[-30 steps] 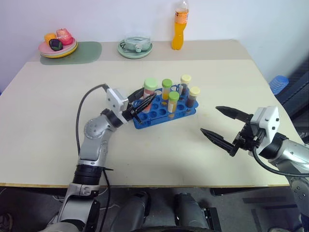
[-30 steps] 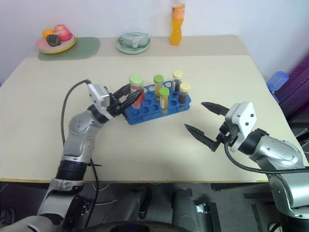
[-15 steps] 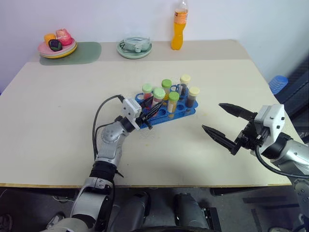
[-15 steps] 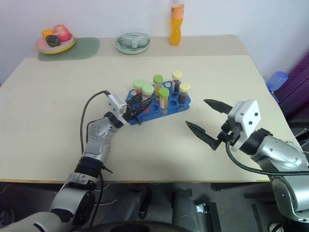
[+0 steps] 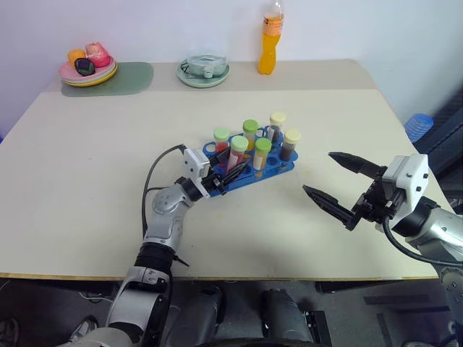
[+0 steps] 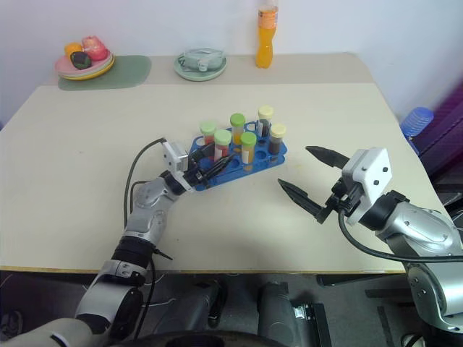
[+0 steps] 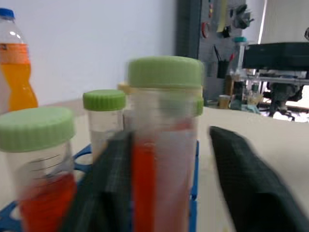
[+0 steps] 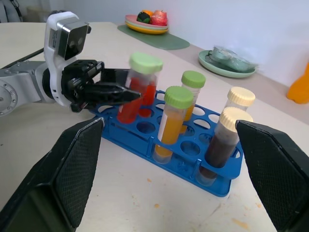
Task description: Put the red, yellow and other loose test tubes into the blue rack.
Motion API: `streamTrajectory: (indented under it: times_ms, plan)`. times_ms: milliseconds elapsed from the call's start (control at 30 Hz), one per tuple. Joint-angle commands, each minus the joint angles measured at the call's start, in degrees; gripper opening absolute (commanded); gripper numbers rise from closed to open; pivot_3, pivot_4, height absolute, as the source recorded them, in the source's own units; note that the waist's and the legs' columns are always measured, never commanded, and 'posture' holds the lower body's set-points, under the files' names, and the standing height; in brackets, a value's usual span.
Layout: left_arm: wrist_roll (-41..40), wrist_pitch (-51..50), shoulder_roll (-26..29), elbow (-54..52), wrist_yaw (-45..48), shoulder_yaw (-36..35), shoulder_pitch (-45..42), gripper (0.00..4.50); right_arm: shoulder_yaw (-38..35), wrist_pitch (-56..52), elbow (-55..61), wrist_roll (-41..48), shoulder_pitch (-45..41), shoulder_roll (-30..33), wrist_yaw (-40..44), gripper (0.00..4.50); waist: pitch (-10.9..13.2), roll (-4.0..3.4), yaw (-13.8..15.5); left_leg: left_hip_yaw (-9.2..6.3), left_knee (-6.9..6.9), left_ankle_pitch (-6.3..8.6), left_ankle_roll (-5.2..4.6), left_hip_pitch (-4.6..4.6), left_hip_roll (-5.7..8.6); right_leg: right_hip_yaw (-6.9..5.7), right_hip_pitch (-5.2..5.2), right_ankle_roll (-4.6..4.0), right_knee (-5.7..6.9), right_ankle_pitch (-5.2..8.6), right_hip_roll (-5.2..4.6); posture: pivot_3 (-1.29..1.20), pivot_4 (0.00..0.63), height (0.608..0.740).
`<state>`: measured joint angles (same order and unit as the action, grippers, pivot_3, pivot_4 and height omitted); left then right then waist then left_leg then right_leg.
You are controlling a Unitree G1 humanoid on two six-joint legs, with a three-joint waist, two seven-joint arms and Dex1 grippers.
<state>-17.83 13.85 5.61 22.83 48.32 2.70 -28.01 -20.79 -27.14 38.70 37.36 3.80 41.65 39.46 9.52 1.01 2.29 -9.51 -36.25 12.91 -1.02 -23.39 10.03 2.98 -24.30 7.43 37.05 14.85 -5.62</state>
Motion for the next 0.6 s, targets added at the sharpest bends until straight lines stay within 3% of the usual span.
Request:
streamTrajectory:
  times_ms: [33,300,433,600]
  plan:
    - [-0.36,-5.14,0.76,-7.06,-1.45,0.79,-0.24,3.65,-0.69,1.5,1.7,0.23,0.42,-0.59,-0.2,4.5,0.0,0.0,-0.15,0.0,0.0,0.0,0.0,0.0,0.0,0.0,0.0,0.0,0.01,0.0,0.0,0.0,0.15,0.74]
    - [1.0,-14.87,4.21,-18.08,-6.63,0.77,-0.2,3.65,1.81,3.43,-0.7,-1.72,0.45,-2.46,-0.05,4.5,0.0,0.0,-0.08,-0.01,0.01,0.0,0.01,0.01,0.0,0.0,-0.02,0.0,0.02,0.0,0.01,0.0,0.15,0.74]
    - [-3.36,-25.21,8.16,-24.44,-6.01,-0.26,1.67,3.65,2.6,4.48,-2.61,-2.55,0.42,-3.51,0.03,4.5,-0.01,-0.02,-0.15,-0.01,0.01,0.0,0.01,0.01,0.0,0.0,-0.02,0.0,0.02,0.0,0.02,0.0,0.15,0.74]
    - [-2.6,-24.9,14.55,-27.91,-9.18,-7.25,7.94,3.65,2.04,5.41,-6.66,-4.69,2.41,-3.85,0.22,4.5,-0.02,-0.03,-0.21,-0.01,0.06,-0.01,0.02,0.03,-0.01,0.01,-0.04,0.0,0.03,0.0,0.03,0.0,0.15,0.74]
